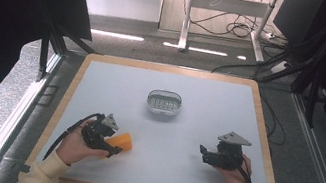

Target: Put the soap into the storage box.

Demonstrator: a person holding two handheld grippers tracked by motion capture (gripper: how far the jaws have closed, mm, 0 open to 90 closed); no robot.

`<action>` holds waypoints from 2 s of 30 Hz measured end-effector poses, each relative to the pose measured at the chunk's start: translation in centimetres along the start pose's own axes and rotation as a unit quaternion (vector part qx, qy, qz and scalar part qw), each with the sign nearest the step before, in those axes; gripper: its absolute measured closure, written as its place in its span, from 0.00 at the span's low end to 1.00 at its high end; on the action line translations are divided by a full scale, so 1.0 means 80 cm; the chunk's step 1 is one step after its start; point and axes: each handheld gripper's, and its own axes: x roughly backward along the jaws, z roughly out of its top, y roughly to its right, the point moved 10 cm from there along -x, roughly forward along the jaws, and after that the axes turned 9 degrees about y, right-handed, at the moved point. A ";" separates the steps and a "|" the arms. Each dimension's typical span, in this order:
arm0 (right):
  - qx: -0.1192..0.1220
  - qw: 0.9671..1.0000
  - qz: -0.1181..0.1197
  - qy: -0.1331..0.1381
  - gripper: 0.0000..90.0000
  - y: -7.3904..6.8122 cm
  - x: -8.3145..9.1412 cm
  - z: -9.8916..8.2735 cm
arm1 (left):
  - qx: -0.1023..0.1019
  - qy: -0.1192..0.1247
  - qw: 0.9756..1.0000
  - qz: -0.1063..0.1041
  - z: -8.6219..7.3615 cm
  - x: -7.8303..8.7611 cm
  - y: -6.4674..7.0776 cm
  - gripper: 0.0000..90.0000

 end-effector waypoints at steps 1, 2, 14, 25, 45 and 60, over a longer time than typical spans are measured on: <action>0.000 1.000 0.000 0.000 0.16 0.000 0.000 0.000 | 0.000 -0.004 1.000 0.000 -0.001 -0.002 0.000 0.36; 0.001 1.000 0.000 -0.001 0.16 0.000 0.000 0.000 | -0.001 -0.006 1.000 -0.002 -0.002 -0.003 0.001 0.36; -0.002 1.000 -0.005 -0.007 0.16 0.003 -0.001 -0.003 | -0.002 -0.031 1.000 -0.001 -0.013 -0.015 0.001 0.60; -0.004 1.000 -0.011 -0.012 0.16 0.005 -0.002 -0.005 | -0.016 -0.034 0.999 -0.013 -0.015 -0.015 0.001 0.68; 0.001 1.000 -0.014 -0.007 0.16 0.004 0.000 -0.002 | -0.015 -0.003 1.000 -0.011 -0.004 0.005 -0.004 0.69; 0.001 1.000 -0.014 -0.007 0.16 0.005 -0.001 -0.003 | -0.012 0.002 1.000 -0.013 -0.002 0.009 -0.005 0.69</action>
